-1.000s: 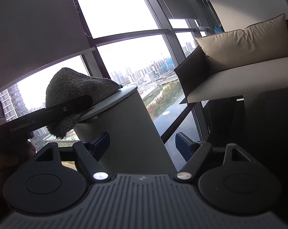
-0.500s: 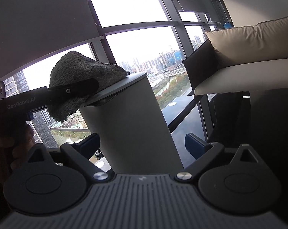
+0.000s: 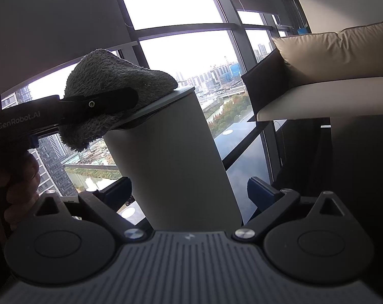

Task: Clean container
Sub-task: 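Wipe the kettle base rim with the cloth in the left gripper while the right gripper holds the kettle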

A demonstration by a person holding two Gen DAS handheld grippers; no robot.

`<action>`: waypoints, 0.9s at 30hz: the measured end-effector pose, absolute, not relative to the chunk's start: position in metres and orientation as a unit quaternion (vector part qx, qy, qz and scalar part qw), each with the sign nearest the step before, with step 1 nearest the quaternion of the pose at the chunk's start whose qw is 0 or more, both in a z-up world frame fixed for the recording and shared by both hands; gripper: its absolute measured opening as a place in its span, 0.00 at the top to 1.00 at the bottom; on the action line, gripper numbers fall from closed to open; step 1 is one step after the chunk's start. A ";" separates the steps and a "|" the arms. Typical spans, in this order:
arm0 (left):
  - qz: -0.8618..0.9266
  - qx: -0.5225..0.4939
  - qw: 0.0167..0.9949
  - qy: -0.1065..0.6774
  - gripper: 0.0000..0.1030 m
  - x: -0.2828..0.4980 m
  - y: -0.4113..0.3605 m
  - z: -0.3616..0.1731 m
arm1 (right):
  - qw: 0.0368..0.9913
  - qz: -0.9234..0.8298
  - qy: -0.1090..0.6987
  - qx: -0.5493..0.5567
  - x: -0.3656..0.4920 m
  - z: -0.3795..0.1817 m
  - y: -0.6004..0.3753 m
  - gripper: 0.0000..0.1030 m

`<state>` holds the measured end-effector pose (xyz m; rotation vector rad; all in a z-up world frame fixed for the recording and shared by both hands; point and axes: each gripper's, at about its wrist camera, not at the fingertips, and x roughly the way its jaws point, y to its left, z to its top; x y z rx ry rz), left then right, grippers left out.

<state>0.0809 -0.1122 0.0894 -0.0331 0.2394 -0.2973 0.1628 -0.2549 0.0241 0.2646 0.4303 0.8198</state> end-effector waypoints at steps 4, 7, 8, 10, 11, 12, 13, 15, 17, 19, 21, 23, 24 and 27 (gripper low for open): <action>-0.146 -0.012 0.982 0.121 0.78 0.094 -0.111 0.092 | 0.887 0.394 0.207 0.127 0.164 0.024 -0.255 0.03; -0.140 -0.006 0.983 0.122 0.78 0.104 -0.109 0.093 | 0.886 0.394 0.208 0.128 0.164 0.024 -0.255 0.03; -0.138 -0.007 0.983 0.123 0.78 0.106 -0.110 0.092 | 0.886 0.394 0.208 0.128 0.164 0.024 -0.254 0.03; -0.131 -0.021 0.983 0.129 0.78 0.113 -0.115 0.089 | 0.886 0.394 0.208 0.127 0.164 0.024 -0.254 0.03; -0.124 -0.024 0.983 0.130 0.78 0.115 -0.109 0.090 | 0.886 0.394 0.209 0.127 0.164 0.024 -0.254 0.03; -0.117 -0.026 0.984 0.130 0.78 0.117 -0.103 0.090 | 0.886 0.394 0.209 0.127 0.164 0.024 -0.253 0.03; -0.110 -0.027 0.985 0.131 0.78 0.119 -0.097 0.090 | 0.886 0.394 0.209 0.126 0.164 0.024 -0.253 0.03; -0.096 -0.030 0.986 0.132 0.78 0.123 -0.086 0.091 | 0.886 0.394 0.210 0.126 0.165 0.023 -0.253 0.03; -0.087 -0.030 0.987 0.131 0.78 0.124 -0.076 0.091 | 0.885 0.395 0.210 0.124 0.164 0.023 -0.251 0.03; -0.079 -0.030 0.988 0.130 0.78 0.124 -0.066 0.090 | 0.885 0.397 0.212 0.121 0.164 0.023 -0.249 0.03; -0.077 -0.037 0.988 0.132 0.78 0.125 -0.058 0.091 | 0.884 0.399 0.213 0.118 0.164 0.022 -0.248 0.03; -0.080 -0.042 0.986 0.138 0.78 0.122 -0.058 0.102 | 0.885 0.397 0.213 0.118 0.165 0.022 -0.247 0.03; -0.080 -0.041 0.986 0.141 0.78 0.124 -0.059 0.106 | 0.885 0.397 0.214 0.119 0.165 0.022 -0.246 0.03; -0.082 -0.031 0.986 0.144 0.78 0.131 -0.063 0.109 | 0.885 0.396 0.216 0.118 0.168 0.022 -0.246 0.03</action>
